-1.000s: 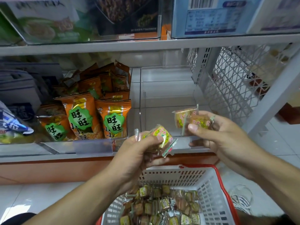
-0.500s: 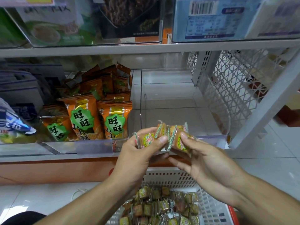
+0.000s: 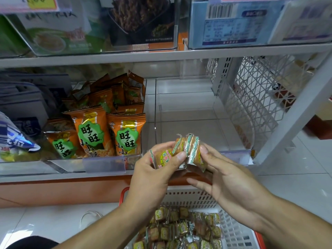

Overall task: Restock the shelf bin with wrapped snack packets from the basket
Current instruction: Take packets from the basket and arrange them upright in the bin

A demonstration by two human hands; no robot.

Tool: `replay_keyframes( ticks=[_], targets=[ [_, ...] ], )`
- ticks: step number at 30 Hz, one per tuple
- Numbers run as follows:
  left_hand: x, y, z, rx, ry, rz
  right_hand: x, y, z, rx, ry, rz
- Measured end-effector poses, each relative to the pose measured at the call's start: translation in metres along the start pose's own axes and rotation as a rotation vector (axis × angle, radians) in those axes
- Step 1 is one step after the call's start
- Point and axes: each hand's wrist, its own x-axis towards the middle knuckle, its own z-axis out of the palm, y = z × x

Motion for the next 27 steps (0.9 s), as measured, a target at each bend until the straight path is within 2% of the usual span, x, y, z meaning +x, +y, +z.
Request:
replay_keyframes(
  ticks=[3, 6, 11, 13, 21, 23, 27],
  targets=[
    [0.002, 0.001, 0.0, 0.031, -0.014, 0.004, 0.002, -0.003, -0.001, -0.041, -0.011, -0.021],
    [0.002, -0.002, 0.001, 0.125, 0.054, 0.054, 0.004, -0.002, -0.002, -0.002, -0.004, -0.009],
    [0.002, -0.003, 0.006, 0.363, 0.181, 0.303, 0.006, -0.003, -0.003, 0.195, -0.053, 0.067],
    [0.004, 0.0, 0.006, 0.408, 0.181, 0.337, 0.006, -0.008, -0.003, 0.234, -0.09, 0.059],
    [0.022, 0.014, 0.014, 0.273, 0.114, 0.15, 0.047, -0.06, 0.005, 0.148, -0.066, -0.188],
    [0.027, 0.015, 0.016, 0.263, 0.092, 0.076, 0.068, -0.068, 0.008, -0.023, 0.001, -0.274],
    [0.035, 0.016, 0.017, 0.24, 0.067, -0.034, 0.128, -0.059, 0.004, -0.724, 0.181, -0.354]
  ],
)
